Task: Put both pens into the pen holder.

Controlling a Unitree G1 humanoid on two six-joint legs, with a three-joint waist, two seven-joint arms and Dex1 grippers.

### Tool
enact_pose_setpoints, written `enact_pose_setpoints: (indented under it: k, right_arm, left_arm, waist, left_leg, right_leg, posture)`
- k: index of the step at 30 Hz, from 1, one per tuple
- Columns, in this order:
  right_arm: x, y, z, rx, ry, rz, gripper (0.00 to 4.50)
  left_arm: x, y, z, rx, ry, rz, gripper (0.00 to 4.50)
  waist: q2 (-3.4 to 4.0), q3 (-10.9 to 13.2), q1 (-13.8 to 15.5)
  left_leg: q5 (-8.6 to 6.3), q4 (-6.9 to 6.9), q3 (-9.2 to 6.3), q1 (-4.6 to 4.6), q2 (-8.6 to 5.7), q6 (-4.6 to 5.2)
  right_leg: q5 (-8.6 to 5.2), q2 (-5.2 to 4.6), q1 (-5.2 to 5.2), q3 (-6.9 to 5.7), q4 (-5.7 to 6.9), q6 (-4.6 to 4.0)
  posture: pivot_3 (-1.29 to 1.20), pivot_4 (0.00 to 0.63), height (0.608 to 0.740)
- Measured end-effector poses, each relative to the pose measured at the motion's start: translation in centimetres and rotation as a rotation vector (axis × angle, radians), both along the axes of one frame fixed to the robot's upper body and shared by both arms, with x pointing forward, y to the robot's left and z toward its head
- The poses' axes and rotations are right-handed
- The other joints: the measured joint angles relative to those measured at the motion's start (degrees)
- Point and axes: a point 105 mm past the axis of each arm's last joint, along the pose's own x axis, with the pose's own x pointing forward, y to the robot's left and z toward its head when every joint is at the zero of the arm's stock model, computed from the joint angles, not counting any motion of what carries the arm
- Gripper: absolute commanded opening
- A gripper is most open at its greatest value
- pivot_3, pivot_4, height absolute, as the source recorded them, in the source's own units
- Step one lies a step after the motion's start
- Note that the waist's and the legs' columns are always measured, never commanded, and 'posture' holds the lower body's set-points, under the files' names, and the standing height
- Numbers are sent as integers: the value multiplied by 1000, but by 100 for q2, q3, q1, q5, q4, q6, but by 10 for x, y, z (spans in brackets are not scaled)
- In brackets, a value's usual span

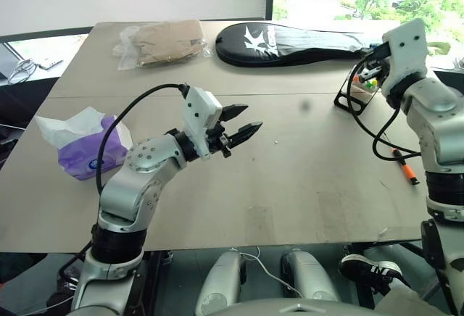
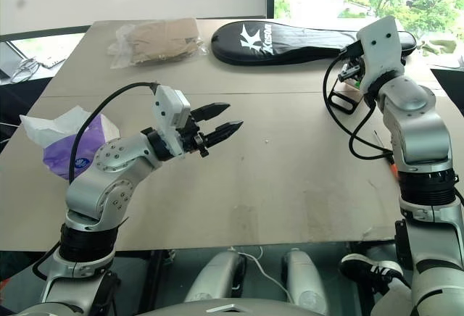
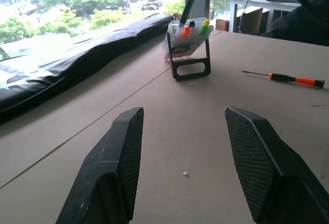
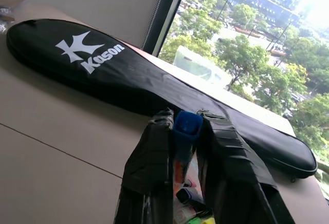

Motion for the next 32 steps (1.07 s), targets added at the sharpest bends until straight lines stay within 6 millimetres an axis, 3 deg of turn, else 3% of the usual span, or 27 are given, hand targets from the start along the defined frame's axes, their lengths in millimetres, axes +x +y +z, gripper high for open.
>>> enact_pose_setpoints:
  k: [1, 5, 9, 12, 14, 16, 19, 23, 27, 30, 32]
  right_arm:
    - [0, 0, -2, -9, 5, 3, 2619]
    - [-1, 0, -2, -35, -16, 4, 4435]
    - [-4, -1, -3, -19, -34, 10, 4476]
    - [-12, 0, 0, -11, -66, 30, 4500]
    - [-20, -1, 0, -4, -81, 54, 4500]
    - [-29, -3, -6, 7, -77, 73, 4500]
    - [-46, 0, -26, 17, -33, 124, 4500]
    - [-73, 19, -61, 109, 76, 285, 4500]
    - [-108, 19, -104, 78, 248, 380, 4500]
    - [-134, 8, -135, 77, 359, 382, 4500]
    - [-142, 1, -144, 68, 386, 373, 4500]
  left_arm:
    - [-3, -2, 1, -6, -2, -20, 2570]
    - [-7, -5, 3, -27, 4, -53, 2570]
    - [-10, -6, 6, -59, 12, -83, 2570]
    - [-13, -7, 9, -103, 31, -118, 3383]
    - [-15, -7, 11, -125, 38, -132, 4294]
    - [-15, -6, 11, -133, 42, -132, 4407]
    - [-18, -5, 3, -136, 67, -115, 4407]
    - [-14, 8, -16, -119, 111, 0, 4407]
    - [-14, 41, -50, -106, 217, 200, 4407]
    - [-29, 71, -78, -87, 302, 353, 4407]
    - [-41, 86, -92, -66, 347, 421, 4407]
  waist:
    - [0, 0, 0]
    - [0, 0, 0]
    - [0, 0, 1]
    - [0, 0, 2]
    - [0, 0, 8]
    - [0, -1, 15]
    - [1, -1, 8]
    - [4, -3, -11]
    - [13, -8, 13]
    - [13, -9, 8]
    - [14, -9, 1]
  left_leg:
    - [0, 0, -1, 0, 0, 0]
    - [0, 0, -2, 1, 0, 0]
    - [0, 0, -1, 0, 0, 0]
    - [0, 1, -3, 0, 0, 0]
    - [0, 1, -6, 0, 0, 0]
    - [0, 2, -11, 0, 0, 0]
    - [-1, 3, -8, 4, 0, 1]
    - [-11, 1, -4, 14, 4, 18]
    - [-16, 2, -4, 24, 3, 26]
    - [-17, 0, 2, 37, 3, 28]
    - [-18, -2, 13, 60, 8, 28]
  right_leg:
    - [0, 0, 0, 1, 0, 0]
    - [0, 0, 0, 0, 1, 0]
    - [0, 0, 0, 0, 0, 0]
    - [0, 0, 0, 0, 1, 0]
    - [0, 0, 1, 1, 0, 0]
    - [0, 0, 6, 2, -1, 0]
    - [0, 0, 8, 8, 1, 0]
    - [0, 4, 10, 19, 7, 0]
    - [-1, 1, 23, 18, 2, 1]
    - [-2, 0, 35, 25, 1, 1]
    - [-3, 4, 48, 35, 2, 0]
  posture:
    - [0, 150, 740]
    - [0, 150, 740]
    - [0, 150, 740]
    - [0, 150, 740]
    - [0, 150, 740]
    - [0, 150, 740]
    - [0, 150, 740]
    - [0, 150, 740]
    - [0, 150, 740]
    - [0, 150, 740]
    - [0, 150, 740]
